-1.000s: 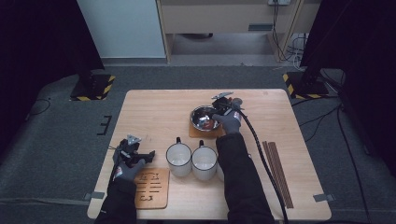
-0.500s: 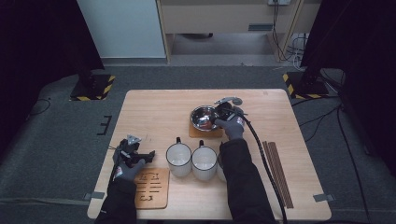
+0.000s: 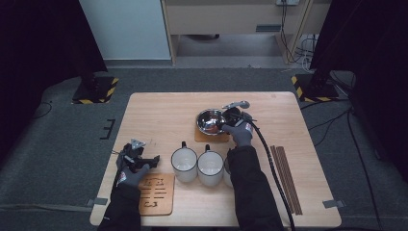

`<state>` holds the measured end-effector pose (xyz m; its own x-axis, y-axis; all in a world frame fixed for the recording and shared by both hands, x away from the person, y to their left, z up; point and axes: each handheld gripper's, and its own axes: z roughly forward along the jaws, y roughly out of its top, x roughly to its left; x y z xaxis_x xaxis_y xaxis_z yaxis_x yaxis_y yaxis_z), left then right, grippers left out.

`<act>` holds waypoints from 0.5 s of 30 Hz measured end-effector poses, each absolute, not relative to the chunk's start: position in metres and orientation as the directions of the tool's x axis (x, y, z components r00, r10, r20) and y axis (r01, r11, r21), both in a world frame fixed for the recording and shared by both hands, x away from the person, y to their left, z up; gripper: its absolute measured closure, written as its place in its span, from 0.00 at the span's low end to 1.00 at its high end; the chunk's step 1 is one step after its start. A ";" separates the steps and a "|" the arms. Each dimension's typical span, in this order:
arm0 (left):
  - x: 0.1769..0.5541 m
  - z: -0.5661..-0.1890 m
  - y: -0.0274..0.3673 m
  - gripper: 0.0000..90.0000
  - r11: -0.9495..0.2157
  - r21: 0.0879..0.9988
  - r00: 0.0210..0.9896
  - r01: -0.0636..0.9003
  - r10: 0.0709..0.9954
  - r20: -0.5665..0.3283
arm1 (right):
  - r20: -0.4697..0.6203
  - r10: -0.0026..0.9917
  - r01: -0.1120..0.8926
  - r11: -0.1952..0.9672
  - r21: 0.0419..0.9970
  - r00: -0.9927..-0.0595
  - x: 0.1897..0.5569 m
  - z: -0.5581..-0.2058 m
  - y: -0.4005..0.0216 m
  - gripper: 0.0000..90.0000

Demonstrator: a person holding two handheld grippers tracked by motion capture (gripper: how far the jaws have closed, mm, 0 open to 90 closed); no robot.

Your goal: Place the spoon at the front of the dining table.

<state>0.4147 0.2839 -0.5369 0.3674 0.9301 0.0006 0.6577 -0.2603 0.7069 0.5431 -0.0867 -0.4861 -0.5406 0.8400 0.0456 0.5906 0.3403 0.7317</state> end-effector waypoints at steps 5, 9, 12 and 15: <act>0.415 -0.537 0.284 0.04 -0.261 0.707 0.368 0.658 0.930 0.001 | 0.049 0.840 0.591 0.337 0.733 -0.540 0.541 -0.484 -0.086 0.53; 0.415 -0.537 0.284 0.04 -0.261 0.706 0.368 0.658 0.930 0.001 | 0.058 0.842 0.579 0.318 0.751 -0.537 0.541 -0.478 -0.088 0.53; 0.415 -0.537 0.284 0.04 -0.261 0.707 0.368 0.658 0.930 0.001 | 0.061 0.844 0.568 0.303 0.765 -0.533 0.540 -0.472 -0.093 0.53; 0.415 -0.537 0.284 0.04 -0.261 0.707 0.368 0.658 0.930 0.001 | 0.060 0.849 0.557 0.290 0.778 -0.525 0.538 -0.463 -0.100 0.53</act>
<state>0.4148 0.2840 -0.5369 0.3676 0.9300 0.0008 0.6577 -0.2606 0.7068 0.5376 -0.1004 -0.4627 -0.5252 0.8489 0.0598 0.5574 0.2902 0.7779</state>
